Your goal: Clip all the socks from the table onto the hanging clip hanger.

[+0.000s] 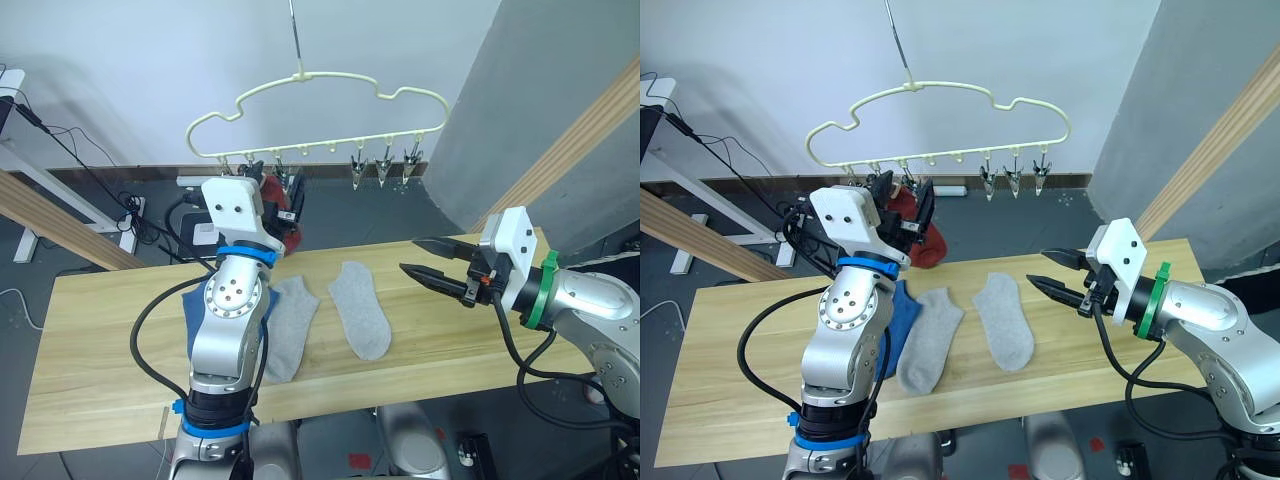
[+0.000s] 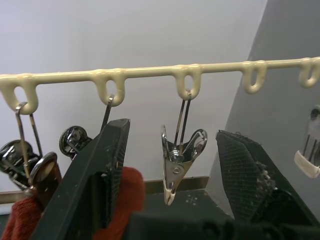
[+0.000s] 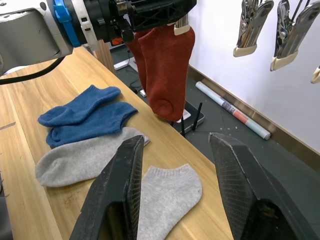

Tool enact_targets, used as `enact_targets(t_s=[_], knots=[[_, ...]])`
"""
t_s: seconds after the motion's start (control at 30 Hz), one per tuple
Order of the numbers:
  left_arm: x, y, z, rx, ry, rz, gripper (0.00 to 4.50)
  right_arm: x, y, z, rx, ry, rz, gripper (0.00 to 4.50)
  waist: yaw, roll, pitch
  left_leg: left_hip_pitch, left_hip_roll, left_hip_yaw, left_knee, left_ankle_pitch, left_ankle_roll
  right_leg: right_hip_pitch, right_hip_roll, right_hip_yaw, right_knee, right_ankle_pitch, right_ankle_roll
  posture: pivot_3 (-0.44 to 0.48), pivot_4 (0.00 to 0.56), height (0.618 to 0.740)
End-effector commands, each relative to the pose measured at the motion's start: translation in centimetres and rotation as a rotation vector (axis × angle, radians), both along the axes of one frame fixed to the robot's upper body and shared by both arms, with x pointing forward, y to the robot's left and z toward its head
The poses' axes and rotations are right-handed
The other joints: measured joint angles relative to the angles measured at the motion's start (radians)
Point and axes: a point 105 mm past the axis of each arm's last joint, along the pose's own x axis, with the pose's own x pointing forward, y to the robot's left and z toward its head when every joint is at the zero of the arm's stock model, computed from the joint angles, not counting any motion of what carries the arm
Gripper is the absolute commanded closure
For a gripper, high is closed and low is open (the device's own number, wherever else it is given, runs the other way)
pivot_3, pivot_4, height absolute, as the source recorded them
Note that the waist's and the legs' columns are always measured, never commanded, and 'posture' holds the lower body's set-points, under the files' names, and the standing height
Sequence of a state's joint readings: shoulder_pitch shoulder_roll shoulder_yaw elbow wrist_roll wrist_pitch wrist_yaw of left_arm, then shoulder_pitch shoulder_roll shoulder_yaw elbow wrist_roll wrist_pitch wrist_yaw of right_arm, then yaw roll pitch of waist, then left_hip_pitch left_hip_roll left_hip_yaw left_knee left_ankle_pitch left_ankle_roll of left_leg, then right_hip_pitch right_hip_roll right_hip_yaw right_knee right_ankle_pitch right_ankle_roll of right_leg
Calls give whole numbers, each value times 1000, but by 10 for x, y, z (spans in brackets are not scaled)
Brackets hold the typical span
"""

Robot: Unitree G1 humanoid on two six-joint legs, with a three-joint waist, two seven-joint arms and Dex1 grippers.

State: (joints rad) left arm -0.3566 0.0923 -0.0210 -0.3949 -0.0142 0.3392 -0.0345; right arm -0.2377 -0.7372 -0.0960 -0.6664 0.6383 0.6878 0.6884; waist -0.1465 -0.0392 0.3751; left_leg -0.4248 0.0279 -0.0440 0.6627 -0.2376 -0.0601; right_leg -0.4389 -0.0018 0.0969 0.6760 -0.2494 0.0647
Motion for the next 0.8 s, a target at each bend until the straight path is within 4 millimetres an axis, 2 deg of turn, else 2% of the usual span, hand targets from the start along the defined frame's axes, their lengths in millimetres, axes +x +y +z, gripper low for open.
enact_targets(t_s=[0.03,0.43,0.67,0.8], knots=[[-10,-5,15,18,-59,-4,1506,-7,3,7,-7,-46,20,2340,0,0,0,0,0,0,0,0,0,0,0,0,0,0,0,-279,354,740],[-15,-3,19,27,-37,4,1506,-9,4,7,3,-31,36,2340,0,0,0,0,0,0,0,0,0,0,0,0,0,0,0,-275,353,740],[-17,-6,20,36,-40,5,1506,-15,10,16,63,-19,90,2340,0,0,0,0,0,0,0,0,0,0,0,0,0,0,0,-275,353,740],[-16,-5,20,34,-40,11,2409,-15,11,15,52,-11,96,2340,0,0,0,0,0,0,0,0,0,0,0,0,0,0,0,-275,353,740]])
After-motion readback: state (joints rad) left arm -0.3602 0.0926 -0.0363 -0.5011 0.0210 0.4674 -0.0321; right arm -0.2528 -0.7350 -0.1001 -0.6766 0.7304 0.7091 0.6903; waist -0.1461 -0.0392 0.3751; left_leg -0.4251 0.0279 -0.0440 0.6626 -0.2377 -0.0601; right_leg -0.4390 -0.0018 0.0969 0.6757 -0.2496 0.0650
